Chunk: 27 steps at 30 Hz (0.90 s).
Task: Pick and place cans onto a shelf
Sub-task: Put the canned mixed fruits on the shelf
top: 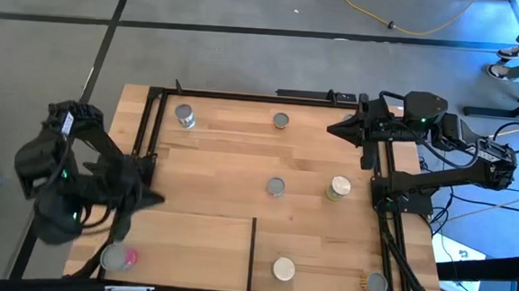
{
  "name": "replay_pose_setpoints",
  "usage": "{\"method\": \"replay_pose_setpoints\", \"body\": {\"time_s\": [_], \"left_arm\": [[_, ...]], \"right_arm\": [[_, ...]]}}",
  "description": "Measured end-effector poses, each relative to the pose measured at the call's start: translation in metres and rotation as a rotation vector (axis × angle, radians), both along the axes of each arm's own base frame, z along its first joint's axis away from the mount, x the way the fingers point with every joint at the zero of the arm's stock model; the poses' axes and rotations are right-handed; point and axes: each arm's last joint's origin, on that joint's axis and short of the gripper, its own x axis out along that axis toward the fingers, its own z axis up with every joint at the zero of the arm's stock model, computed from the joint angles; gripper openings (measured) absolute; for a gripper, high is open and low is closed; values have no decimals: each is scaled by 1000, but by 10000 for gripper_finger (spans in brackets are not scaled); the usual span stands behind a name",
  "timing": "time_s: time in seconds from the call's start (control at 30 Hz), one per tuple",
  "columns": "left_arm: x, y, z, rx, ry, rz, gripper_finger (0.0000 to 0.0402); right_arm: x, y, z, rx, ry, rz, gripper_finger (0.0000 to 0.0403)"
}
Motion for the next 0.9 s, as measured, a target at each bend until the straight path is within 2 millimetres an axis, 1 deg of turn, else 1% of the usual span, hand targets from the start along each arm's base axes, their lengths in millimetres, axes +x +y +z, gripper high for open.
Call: {"method": "replay_pose_setpoints", "body": {"time_s": [0.13, 0.27, 0.4, 0.5, 0.67, 0.77, 0.9], "left_arm": [[7, 31, 10, 130, -49, 65, 22], [9, 68, 19, 182, -59, 169, 22], [2, 104, 27, 193, -73, 301, 22], [-9, 127, 32, 203, -82, 390, 22], [-22, 152, 35, 232, -60, 493, 22], [-25, 162, 35, 273, -28, 559, 22], [-25, 174, 34, 313, 40, 626, 22]], "right_arm": [[1, -1, 0, -54, -3, -5, 16], [8, -3, 2, -97, 1, -64, 16], [23, -6, 13, -125, 15, -95, 16], [40, -8, 26, -147, 24, -92, 16], [73, -14, 43, -159, 104, -133, 16], [92, -21, 50, -165, 159, -203, 16], [112, -30, 61, -145, 165, -243, 16]]}}
